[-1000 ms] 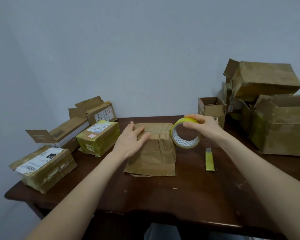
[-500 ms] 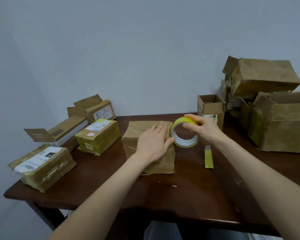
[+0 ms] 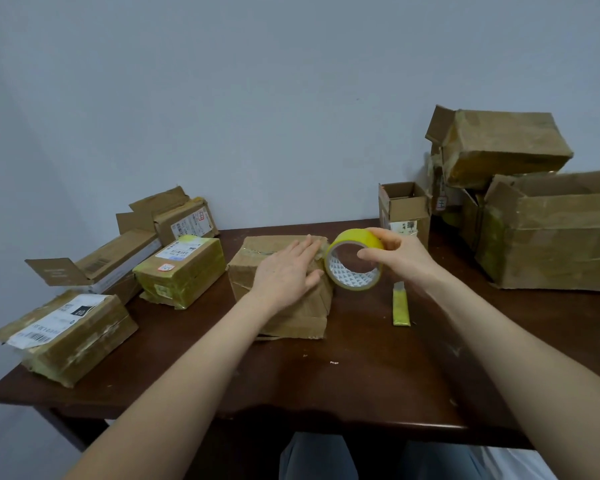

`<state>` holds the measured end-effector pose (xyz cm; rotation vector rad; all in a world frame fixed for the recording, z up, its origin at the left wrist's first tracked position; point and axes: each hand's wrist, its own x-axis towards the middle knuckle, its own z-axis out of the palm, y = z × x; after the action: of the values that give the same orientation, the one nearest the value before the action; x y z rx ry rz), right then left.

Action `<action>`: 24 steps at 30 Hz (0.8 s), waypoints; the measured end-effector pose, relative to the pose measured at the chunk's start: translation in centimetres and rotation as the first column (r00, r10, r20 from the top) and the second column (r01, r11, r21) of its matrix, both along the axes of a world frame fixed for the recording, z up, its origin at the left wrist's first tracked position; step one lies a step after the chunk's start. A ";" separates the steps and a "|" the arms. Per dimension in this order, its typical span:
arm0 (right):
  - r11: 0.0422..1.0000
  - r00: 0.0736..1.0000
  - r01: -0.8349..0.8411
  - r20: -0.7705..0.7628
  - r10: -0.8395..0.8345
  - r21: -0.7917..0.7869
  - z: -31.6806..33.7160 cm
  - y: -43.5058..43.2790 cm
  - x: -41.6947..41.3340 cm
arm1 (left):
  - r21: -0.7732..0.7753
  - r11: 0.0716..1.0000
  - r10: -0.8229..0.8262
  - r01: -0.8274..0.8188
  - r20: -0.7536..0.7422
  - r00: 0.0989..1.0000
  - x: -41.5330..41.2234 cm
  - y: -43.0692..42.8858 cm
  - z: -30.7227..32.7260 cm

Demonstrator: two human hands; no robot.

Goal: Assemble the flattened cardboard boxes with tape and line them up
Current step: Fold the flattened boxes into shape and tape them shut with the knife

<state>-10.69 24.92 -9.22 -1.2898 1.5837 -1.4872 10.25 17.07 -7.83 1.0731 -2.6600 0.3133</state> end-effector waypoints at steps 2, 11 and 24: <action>0.999 0.994 -0.012 -0.105 0.015 0.030 0.2 0.3 -0.8 | 0.001 1.000 -0.006 0.006 0.013 1.000 0.1 -0.2 0.0; 0.990 0.939 -0.034 -0.334 0.078 0.136 -0.2 -0.2 -1.9 | -0.004 0.999 0.048 -0.048 0.042 0.998 0.1 -0.9 -0.3; 0.928 0.862 0.233 -0.504 -0.059 0.290 -0.3 3.0 -3.0 | -0.059 0.997 0.046 -0.042 0.061 0.997 -3.4 2.5 1.1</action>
<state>-13.65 27.96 -9.52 -1.4266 2.1996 -0.9340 6.88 19.56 -6.69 1.1228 -2.6668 0.4370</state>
